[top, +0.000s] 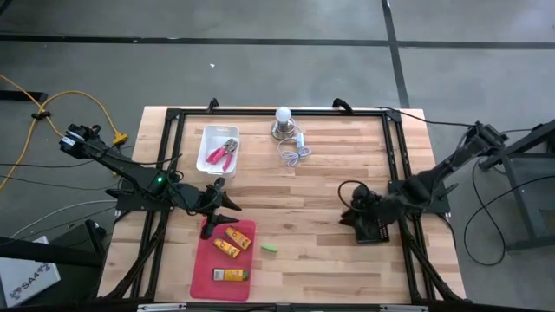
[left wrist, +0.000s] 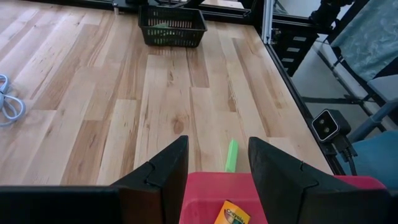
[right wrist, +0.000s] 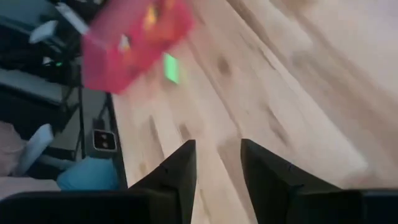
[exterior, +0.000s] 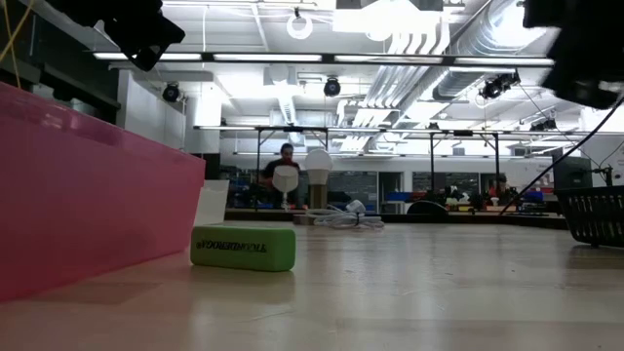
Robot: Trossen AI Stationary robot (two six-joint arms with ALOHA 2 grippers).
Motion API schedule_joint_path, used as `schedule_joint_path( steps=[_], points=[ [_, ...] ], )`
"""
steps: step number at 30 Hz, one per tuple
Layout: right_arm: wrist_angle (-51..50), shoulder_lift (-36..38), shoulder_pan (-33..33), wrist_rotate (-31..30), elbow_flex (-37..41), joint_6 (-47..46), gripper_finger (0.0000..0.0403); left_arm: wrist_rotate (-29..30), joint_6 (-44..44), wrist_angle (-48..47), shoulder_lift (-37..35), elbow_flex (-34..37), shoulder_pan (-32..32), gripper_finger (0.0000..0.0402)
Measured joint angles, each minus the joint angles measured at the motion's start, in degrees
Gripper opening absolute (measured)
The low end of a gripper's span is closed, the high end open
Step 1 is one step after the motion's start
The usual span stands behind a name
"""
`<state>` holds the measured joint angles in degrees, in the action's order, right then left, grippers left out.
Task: Pick & Place School Supplies
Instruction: Put the green eraser into the black bin
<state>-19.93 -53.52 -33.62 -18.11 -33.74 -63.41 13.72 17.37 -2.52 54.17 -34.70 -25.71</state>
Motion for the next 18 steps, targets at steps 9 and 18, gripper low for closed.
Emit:
schedule_joint_path(
  steps=[9,18],
  points=[
    [15.0,-4.6,7.2,4.6,0.0,20.9,0.0114,0.0,0.0,0.0,0.0,0.0,0.0,0.0161],
    [18.6,-12.9,12.4,11.3,-5.6,31.6,0.0114,0.0,0.0,0.0,0.0,0.0,0.0,0.0161]
  ],
)
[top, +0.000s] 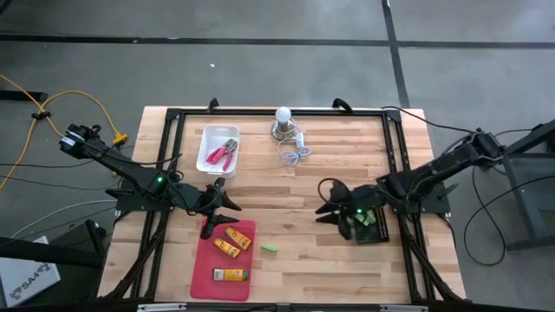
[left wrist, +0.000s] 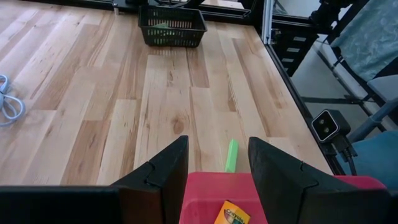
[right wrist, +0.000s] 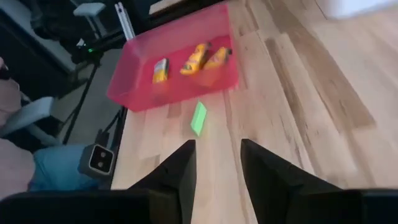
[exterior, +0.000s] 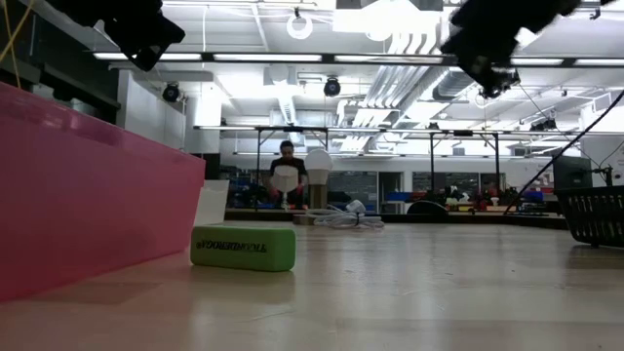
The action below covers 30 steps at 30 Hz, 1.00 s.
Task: Pick & Place School Supplies
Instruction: Put the green eraser into the black bin
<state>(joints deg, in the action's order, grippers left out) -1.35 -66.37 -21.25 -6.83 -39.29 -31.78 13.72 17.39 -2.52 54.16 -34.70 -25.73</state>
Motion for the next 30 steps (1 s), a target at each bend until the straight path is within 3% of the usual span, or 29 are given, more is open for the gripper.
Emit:
schedule_joint_path(
  steps=[11,22,30],
  points=[
    [-2.2,-14.1,1.5,0.5,-11.2,11.3,0.0114,0.0,0.0,0.0,0.0,0.0,0.0,0.0161],
    [-2.3,-27.3,-0.1,-7.5,-17.5,19.3,0.0114,0.0,0.0,0.0,0.0,0.0,0.0,0.0161],
    [-2.3,-33.1,-2.9,-12.7,-21.7,21.4,0.0114,0.0,0.0,0.0,0.0,0.0,0.0,0.0161]
  ],
)
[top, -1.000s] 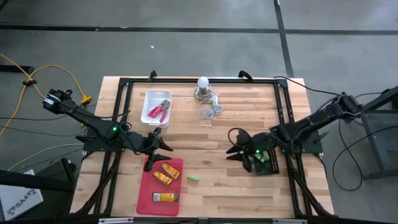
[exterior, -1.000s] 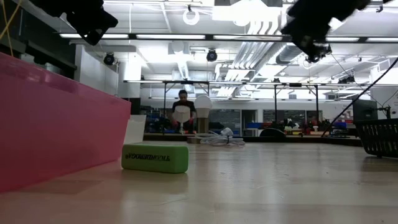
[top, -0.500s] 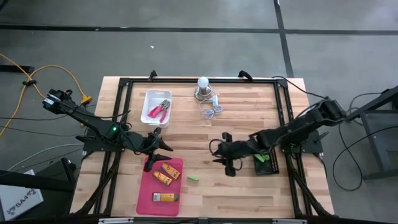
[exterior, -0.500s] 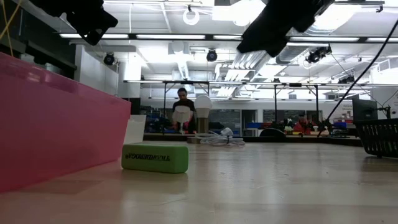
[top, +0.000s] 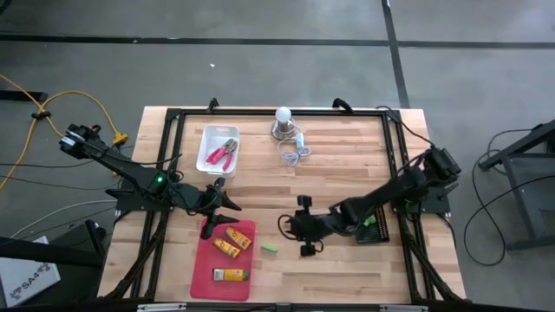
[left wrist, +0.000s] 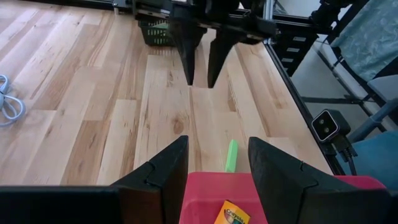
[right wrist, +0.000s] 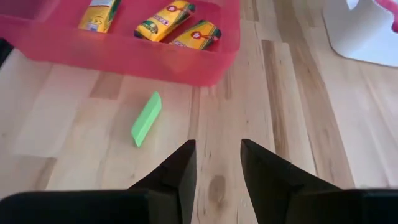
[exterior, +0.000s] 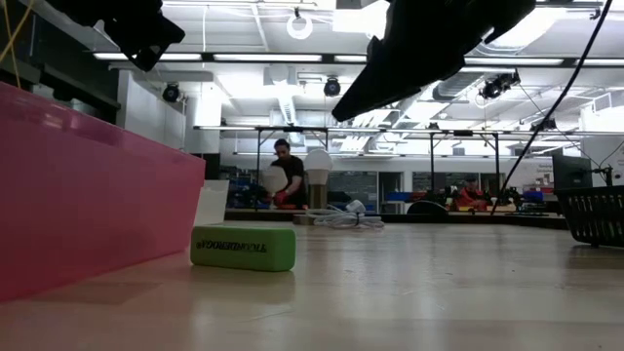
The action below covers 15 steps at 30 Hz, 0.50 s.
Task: Pick & Place School Supplies
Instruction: Put the green eraser into the black bin
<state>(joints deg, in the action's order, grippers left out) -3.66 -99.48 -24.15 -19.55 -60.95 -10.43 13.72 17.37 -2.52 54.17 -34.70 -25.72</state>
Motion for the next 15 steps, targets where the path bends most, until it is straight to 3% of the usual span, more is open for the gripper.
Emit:
schedule_joint_path(
  steps=[6,15],
  points=[
    [0.1,-2.7,-2.1,-4.8,-1.3,0.2,0.0114,0.0,0.0,0.0,0.0,0.0,0.0,0.0161],
    [0.2,-7.4,-4.4,-5.7,-5.5,-0.2,0.0114,-0.1,0.1,0.0,0.0,0.0,0.0,0.0161]
  ],
)
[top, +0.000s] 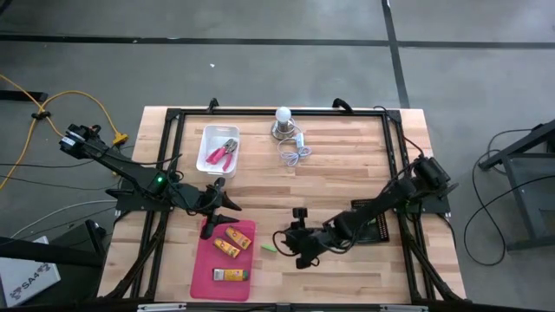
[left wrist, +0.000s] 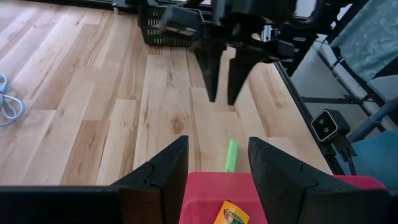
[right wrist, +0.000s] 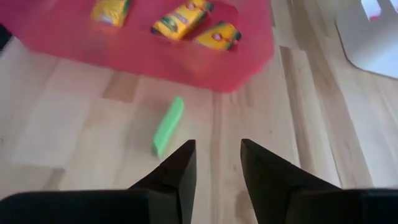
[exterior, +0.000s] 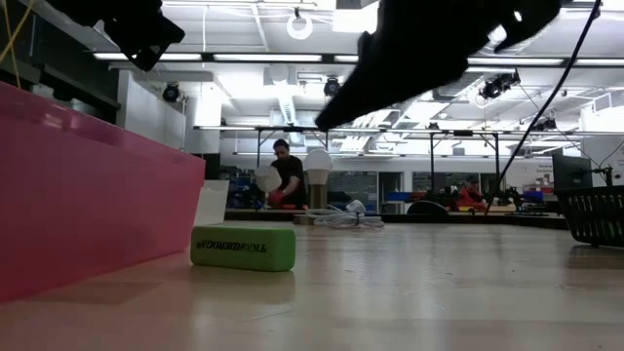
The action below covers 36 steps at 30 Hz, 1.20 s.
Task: Pick & Place School Supplies
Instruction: Put the green eraser into the black bin
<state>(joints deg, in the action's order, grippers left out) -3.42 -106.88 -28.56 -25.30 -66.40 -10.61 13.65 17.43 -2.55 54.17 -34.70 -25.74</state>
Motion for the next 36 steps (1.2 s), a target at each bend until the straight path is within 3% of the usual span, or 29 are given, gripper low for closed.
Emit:
schedule_joint_path(
  steps=[14,36],
  points=[
    [2.0,-1.4,-0.4,1.8,-2.0,-3.7,0.0114,-0.2,0.2,0.0,0.0,0.0,0.0,0.0161],
    [11.9,-3.5,-0.1,4.2,-2.1,-0.9,0.0114,-0.4,1.7,0.0,0.0,0.0,-0.1,0.0161]
  ],
)
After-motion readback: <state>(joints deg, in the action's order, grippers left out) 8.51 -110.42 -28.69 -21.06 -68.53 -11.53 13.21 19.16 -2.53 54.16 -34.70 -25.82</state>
